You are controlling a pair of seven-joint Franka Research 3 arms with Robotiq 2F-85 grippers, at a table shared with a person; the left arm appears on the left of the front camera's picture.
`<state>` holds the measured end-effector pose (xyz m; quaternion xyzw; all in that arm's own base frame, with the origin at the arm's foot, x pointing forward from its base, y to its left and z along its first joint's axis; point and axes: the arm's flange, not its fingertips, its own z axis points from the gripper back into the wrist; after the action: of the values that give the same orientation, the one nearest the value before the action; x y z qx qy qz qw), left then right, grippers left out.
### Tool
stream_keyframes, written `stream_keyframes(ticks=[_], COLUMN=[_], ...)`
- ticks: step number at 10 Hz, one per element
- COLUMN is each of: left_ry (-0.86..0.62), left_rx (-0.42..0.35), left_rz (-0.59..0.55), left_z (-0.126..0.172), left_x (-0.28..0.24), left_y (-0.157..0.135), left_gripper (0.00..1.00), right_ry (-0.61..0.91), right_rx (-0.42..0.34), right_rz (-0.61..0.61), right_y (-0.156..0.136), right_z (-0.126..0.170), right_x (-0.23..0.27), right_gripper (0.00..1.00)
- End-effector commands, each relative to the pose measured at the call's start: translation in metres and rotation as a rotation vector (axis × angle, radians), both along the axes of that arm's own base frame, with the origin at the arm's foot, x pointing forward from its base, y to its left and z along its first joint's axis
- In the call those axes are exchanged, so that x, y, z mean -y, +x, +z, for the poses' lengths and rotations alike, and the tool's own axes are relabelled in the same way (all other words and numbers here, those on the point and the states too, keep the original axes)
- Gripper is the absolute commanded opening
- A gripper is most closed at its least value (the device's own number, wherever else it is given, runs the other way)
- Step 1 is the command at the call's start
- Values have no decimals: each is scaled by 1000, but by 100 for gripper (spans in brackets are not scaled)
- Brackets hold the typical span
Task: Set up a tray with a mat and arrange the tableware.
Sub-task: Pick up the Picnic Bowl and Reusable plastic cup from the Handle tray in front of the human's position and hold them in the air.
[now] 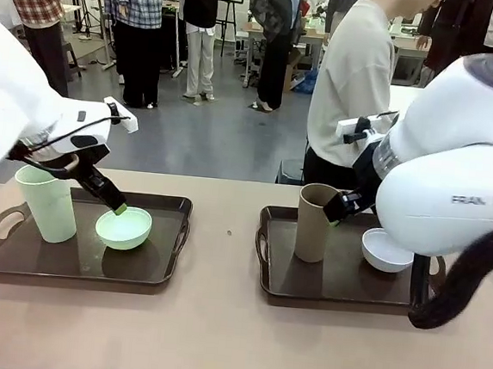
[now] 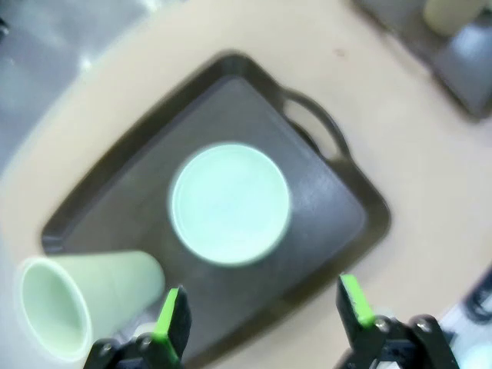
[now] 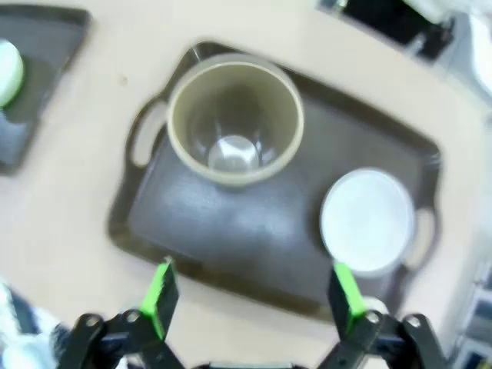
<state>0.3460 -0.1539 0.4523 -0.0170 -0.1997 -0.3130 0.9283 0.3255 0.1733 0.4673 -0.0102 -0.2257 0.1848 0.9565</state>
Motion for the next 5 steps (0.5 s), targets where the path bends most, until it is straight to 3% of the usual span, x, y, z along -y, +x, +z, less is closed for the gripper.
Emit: stream_keyframes(ticks=[1,3,4,5], left_ry=[-31,5,-2,10], left_rx=[-151,-189,-163,-191], left_rz=[60,146,191,59], left_z=[-20,-27,-29,24], left_x=[-27,-44,-53,-12], left_y=[-97,-121,-124,-50], left_gripper=[100,100,100,100], right_ry=[1,17,31,-34], right_rx=[-90,-159,-159,-145], right_rz=[-139,-240,-255,-189], right_y=[-121,-154,-150,-59], right_z=[-53,-75,-78,22], right_x=[48,63,67,9], right_gripper=[100,100,100,100])
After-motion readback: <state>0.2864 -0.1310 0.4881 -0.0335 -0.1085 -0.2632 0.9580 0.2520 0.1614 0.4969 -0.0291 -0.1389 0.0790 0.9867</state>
